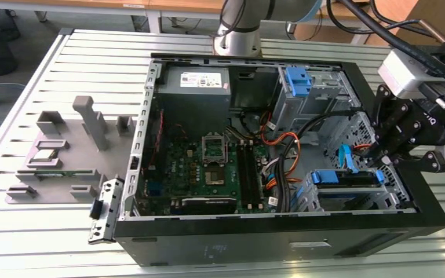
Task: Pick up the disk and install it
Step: 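Insert the first disk wire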
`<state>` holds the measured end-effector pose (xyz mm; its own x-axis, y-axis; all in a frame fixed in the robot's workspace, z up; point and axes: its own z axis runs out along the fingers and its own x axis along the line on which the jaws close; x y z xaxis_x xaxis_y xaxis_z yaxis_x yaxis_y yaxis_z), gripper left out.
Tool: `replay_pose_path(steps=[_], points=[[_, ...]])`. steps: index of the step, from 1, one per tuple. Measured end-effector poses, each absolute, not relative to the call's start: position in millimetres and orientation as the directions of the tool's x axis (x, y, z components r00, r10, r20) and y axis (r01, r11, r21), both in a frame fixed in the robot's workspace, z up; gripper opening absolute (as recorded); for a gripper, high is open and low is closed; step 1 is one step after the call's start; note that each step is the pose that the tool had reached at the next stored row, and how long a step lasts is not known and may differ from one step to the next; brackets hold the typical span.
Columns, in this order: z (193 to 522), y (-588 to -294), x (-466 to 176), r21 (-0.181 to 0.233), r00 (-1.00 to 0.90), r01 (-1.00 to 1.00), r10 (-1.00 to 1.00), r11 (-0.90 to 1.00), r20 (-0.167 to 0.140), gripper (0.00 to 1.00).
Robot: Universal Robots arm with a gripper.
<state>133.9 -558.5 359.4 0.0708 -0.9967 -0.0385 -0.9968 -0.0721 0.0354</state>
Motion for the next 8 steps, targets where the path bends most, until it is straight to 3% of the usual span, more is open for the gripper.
replay_pose_path(steps=[8], points=[[361.6,-558.4,133.4,0.035,0.071,-0.997,-0.997,-0.072,-0.038,0.23]])
